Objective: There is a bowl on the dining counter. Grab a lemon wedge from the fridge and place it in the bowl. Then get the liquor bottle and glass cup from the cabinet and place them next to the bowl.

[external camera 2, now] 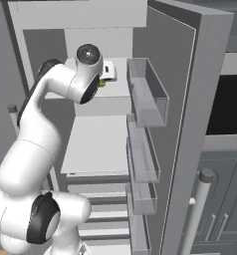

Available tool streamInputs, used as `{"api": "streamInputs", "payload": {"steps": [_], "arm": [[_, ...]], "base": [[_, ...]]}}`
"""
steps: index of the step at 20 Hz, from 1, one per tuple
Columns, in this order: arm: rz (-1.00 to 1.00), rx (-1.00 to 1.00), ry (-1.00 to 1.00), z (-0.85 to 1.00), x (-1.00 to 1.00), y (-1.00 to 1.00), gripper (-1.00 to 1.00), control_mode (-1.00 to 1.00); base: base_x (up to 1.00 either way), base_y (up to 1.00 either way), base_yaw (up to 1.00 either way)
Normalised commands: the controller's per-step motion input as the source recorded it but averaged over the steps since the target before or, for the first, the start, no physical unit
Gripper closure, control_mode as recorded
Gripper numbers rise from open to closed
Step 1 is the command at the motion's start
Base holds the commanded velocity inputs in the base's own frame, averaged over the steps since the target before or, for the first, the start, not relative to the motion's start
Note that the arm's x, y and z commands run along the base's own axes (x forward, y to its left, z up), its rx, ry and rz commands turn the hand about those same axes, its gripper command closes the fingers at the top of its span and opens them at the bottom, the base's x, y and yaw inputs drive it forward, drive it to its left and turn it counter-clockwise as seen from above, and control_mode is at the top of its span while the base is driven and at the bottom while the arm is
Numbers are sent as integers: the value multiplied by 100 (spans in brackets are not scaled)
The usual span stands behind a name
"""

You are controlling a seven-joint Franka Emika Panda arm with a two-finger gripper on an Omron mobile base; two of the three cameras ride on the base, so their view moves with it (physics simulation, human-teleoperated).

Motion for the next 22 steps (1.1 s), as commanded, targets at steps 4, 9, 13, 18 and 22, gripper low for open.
{"api": "streamInputs", "payload": {"steps": [4, 9, 13, 18, 22], "arm": [[0, -2, 2, -7, 14, -22, -100, -100], [0, 0, 2, -1, 28, -18, -100, -100], [0, 0, 2, 0, 37, -1, -100, -100], [-3, 0, 1, 0, 22, 0, -100, -100], [-5, 0, 0, 0, 1, 1, -100, -100]], "base": [[0, 0, 0], [0, 0, 0], [0, 0, 0], [0, 0, 0], [0, 0, 0]]}}
